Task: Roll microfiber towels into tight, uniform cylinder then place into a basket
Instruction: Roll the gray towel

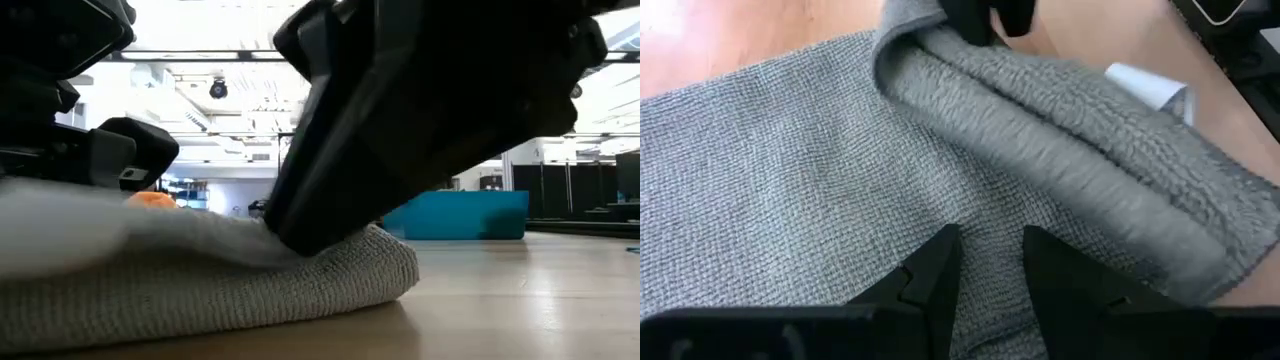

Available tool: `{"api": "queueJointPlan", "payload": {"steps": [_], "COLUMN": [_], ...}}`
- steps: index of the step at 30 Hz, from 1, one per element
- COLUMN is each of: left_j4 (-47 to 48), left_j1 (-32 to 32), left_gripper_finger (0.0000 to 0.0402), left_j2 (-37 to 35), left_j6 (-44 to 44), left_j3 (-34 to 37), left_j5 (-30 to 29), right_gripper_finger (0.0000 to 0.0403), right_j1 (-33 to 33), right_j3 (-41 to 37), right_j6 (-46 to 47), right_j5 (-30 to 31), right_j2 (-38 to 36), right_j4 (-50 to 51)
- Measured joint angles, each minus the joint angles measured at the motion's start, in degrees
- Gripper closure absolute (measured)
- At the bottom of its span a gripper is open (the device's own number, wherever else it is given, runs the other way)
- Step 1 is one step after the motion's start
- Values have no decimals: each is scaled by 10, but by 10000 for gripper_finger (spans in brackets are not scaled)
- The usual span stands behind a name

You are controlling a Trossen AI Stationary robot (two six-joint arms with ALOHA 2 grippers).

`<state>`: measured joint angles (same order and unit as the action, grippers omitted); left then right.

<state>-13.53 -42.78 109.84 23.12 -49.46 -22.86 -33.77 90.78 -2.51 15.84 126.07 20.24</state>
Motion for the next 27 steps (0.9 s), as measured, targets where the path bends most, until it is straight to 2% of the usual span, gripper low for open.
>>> {"api": "queueJointPlan", "payload": {"steps": [4, 12, 14, 19, 27], "left_j4": [0, 2, 2, 3, 3], "left_j1": [0, 0, 0, 1, 1], "left_gripper_finger": [300, 300, 300, 300, 300], "left_j2": [0, -7, -7, -8, -8], "left_j6": [1, 1, 3, 4, 5], "left_j3": [1, 1, 1, 1, -1], "left_j5": [3, 9, 9, 11, 11], "right_gripper_finger": [326, 326, 326, 335, 349], "right_j1": [24, 64, 64, 36, -18], "right_j3": [8, 7, 7, 4, -40], "right_j6": [-1, 18, 7, 39, 191], "right_j5": [29, 17, -6, -141, -150], "right_j2": [-6, -9, -21, -37, -28], "right_j4": [6, 89, 118, 152, 126]}}
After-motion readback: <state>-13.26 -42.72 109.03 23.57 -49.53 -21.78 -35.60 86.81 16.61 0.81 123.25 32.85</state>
